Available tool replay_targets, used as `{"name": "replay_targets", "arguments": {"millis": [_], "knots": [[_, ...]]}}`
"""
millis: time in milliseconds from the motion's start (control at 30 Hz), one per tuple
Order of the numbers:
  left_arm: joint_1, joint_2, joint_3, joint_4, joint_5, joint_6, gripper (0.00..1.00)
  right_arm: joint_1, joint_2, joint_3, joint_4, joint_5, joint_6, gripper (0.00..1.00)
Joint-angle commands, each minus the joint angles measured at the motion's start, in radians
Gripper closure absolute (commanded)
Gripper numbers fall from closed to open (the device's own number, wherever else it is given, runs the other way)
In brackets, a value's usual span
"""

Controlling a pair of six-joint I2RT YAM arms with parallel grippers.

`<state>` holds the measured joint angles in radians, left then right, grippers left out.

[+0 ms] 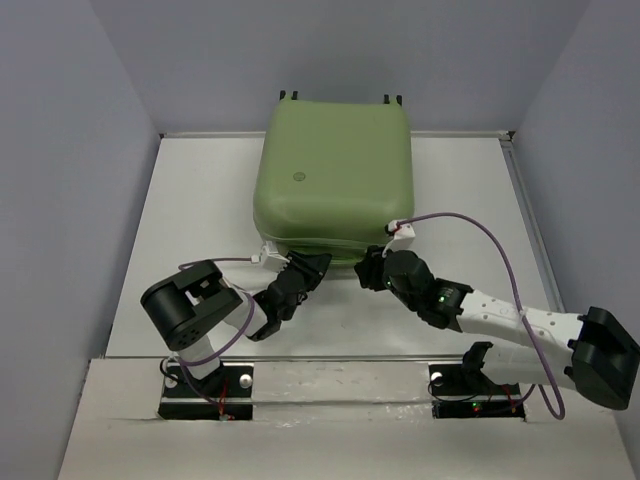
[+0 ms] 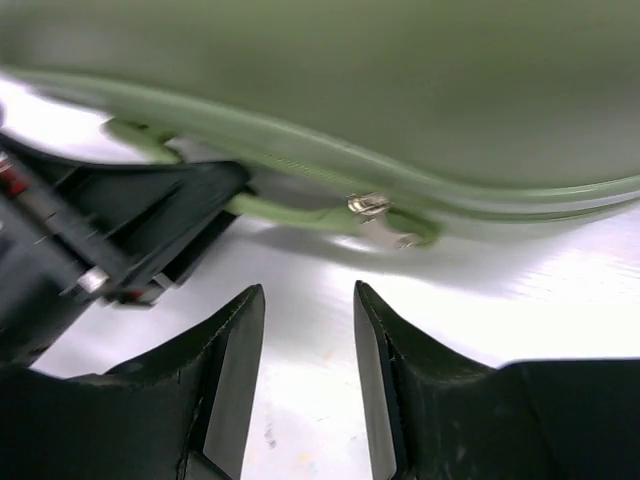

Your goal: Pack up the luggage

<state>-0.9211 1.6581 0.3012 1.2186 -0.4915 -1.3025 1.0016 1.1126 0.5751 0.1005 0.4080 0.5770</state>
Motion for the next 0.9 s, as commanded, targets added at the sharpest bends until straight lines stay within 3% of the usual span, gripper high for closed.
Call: {"name": "replay_targets", "arguments": {"millis": [0,333,700,867], "knots": [[-0.036,-0.057,-0.001,0.035,0.06,0.147,0.94,-0.061,0.004,0.009,-0.065,0.083,-0.017,0.53],[-0.047,-0.046,0.01,0.033,0.079,0.155,0.94,-0.083,0.167,0.138,-0.094,0.224,-0.054,0.53],[-0.062,-0.029,0.019,0.032,0.077,0.155,0.94,-0.083,0.227,0.166,0.019,0.288,-0.106,0.59],[-0.067,-0.04,0.019,0.018,0.076,0.16,0.94,-0.083,0.234,0.155,0.045,0.327,-0.109,0.86]]}}
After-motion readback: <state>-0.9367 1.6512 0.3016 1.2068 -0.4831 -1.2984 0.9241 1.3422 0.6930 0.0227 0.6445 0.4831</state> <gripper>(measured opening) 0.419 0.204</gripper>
